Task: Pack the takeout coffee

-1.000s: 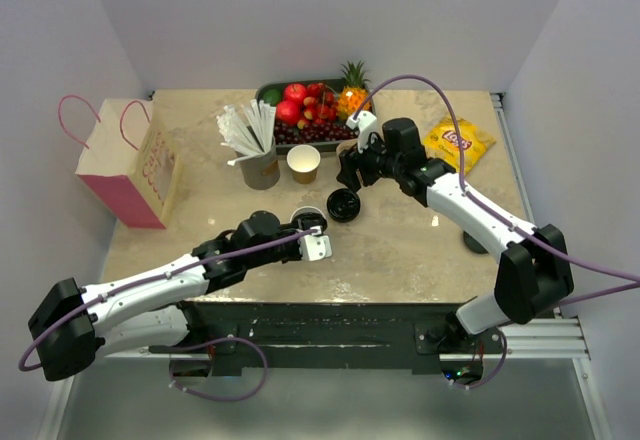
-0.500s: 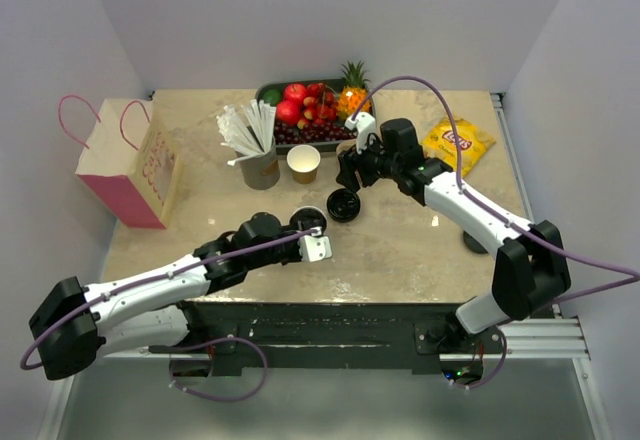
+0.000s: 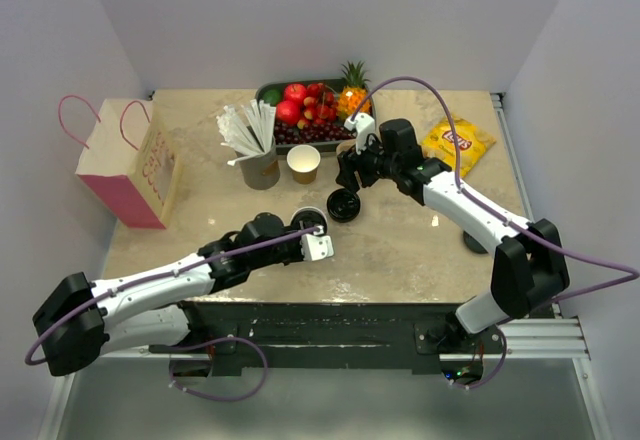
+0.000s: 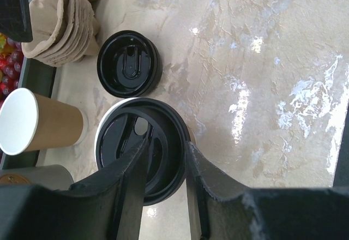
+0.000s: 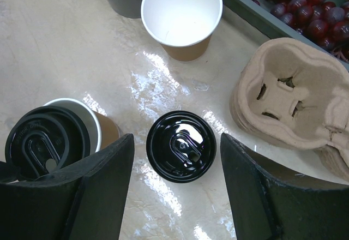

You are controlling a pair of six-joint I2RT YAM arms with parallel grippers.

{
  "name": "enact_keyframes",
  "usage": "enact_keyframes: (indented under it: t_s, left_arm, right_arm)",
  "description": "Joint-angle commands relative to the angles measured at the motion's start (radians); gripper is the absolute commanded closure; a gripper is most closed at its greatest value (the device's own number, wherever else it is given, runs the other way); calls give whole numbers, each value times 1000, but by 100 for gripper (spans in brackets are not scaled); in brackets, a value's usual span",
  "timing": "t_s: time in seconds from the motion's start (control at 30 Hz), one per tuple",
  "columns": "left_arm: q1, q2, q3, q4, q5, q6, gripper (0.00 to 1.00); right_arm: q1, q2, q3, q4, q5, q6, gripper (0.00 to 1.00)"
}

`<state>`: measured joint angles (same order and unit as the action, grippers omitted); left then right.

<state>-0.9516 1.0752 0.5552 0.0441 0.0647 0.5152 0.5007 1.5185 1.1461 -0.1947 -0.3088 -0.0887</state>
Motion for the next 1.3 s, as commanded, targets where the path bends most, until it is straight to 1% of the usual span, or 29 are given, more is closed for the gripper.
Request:
enact_keyframes:
  t_s: [0.0,0.27,0.6,0.8,0.9,0.93,1.03,1.07,1.13,1.17,1.2,1.23,1.27]
  left_arm:
    - [-4,12,-18,68,-28,-11,62]
    - [-4,42,-18,106,-95,-3,62]
    - [-3,49,-12,125,-115,-15,62]
    - [-3,54,-11,114,-75,-17,62]
    - [-3,45,9,68,-36,-17,62]
    - [-3,37,17,28,-20,-14,62]
    - [4,-30,43,-27,23,-20,51]
    - [8,-82,52,-32,32,-27,44]
    - [13,-132,63,-35,29,-44,34]
    - [23,-165,78,-36,11,-82,25]
    - [36,-173,86,-36,-6,-114,20]
    - [54,-178,97,-42,-17,-148,17]
    - [110,-170,123,-77,-13,-229,13]
  right_arm:
    - [-4,-3,43,28,-26,17,32]
    - [-2,-1,43,28,-23,17,32]
    - [-4,2,40,35,-24,20,32]
    - [-2,3,38,35,-23,20,32]
    - [-2,0,40,32,-26,21,32]
    - [-2,2,41,26,-27,23,32]
    - [-2,3,53,6,-44,24,32]
    - [-5,3,63,-2,-52,26,32]
    - [-4,9,73,-28,-114,26,32]
    - [-4,14,89,-40,-146,26,32]
    - [-1,29,99,-52,-221,29,31]
    - [-1,41,113,-92,-252,43,31]
    - [-1,54,135,-104,-283,58,31]
